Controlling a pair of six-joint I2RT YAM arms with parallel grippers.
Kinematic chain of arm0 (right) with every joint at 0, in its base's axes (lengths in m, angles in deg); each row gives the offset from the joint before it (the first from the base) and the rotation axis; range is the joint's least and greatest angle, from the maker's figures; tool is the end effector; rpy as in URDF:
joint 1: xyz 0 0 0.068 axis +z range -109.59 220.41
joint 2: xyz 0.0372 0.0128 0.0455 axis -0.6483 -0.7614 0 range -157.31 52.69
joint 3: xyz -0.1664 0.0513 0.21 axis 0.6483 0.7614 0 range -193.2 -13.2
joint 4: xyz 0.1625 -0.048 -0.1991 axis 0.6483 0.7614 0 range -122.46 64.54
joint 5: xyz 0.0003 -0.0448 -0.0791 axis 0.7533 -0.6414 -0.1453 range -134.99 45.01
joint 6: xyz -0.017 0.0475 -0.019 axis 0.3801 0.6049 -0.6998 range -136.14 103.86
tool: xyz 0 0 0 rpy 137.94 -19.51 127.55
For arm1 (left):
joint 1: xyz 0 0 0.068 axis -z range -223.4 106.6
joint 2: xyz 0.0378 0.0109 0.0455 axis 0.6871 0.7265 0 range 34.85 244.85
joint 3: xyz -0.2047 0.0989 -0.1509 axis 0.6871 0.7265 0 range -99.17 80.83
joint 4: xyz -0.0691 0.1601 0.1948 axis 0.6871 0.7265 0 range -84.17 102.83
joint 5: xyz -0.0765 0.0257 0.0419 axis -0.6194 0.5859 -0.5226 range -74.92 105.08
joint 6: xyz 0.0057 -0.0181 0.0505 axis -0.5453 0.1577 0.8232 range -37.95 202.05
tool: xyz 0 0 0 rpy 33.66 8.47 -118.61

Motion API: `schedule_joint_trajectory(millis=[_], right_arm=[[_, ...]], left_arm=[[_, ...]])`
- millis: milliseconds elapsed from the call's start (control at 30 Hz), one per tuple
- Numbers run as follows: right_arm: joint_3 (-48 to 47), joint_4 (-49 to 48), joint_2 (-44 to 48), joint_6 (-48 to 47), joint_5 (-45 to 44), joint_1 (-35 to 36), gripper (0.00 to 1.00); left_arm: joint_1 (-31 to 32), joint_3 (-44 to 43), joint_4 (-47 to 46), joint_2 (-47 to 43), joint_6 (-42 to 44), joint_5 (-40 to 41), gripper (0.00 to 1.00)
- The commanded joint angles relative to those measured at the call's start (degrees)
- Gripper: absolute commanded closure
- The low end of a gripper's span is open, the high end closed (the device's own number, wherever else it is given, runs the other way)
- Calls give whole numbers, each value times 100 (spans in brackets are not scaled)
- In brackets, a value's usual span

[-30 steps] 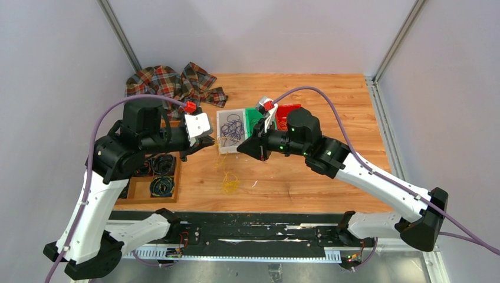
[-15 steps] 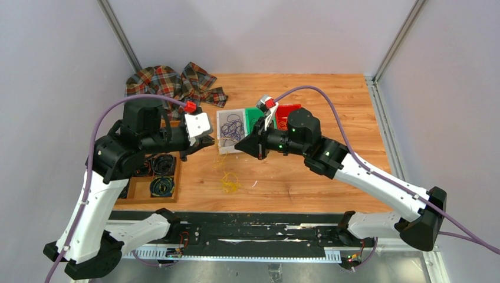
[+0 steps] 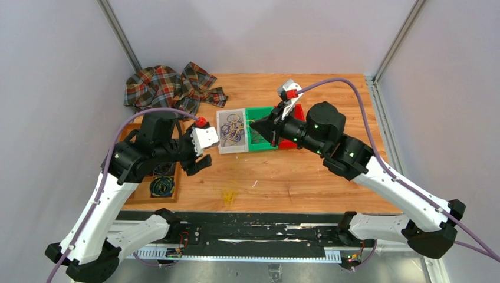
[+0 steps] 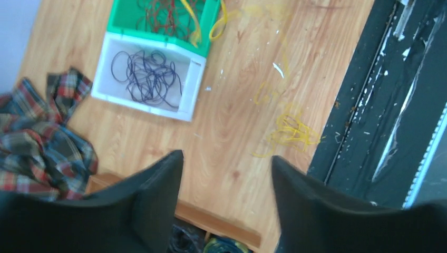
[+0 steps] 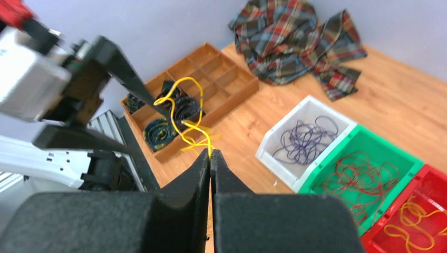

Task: Untangle the cables

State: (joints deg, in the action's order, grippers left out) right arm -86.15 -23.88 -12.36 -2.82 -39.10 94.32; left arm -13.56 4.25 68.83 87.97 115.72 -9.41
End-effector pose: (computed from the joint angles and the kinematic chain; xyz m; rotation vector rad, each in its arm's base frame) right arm 0.1459 0.2062 0.4446 -0.6593 1.5382 0.9857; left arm 0.1180 -0.0846 0.4095 1.3572 1.7626 -0.4452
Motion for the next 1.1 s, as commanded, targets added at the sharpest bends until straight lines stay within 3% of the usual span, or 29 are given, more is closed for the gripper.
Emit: schedule_joint_trajectory(millis=[0,100,300,433,600,767,1067], right_arm=[[-324,222,42,-286,-28,-3,99],[-303,223,-4,-216,157,22,99],[-411,118,-65,-54,572,40,99],[-492,32,-18,9,589,49,99],[-598,-203,28,219,543,50,99],[-766,-592,-6,574,577,49,99],[-870,-998,-245,1080,876,52,99]], left_arm=[[48,-48,-84,-108,-78,412,15],[47,-429,-95,31,-311,313,1],[48,-1363,-95,571,-901,-329,1],[48,-1519,-129,894,-1493,-998,2],[48,-591,-899,636,-2286,-1196,4],[48,666,-2882,-278,-3570,-1191,0],[53,954,-4076,-189,-4916,-2080,11]])
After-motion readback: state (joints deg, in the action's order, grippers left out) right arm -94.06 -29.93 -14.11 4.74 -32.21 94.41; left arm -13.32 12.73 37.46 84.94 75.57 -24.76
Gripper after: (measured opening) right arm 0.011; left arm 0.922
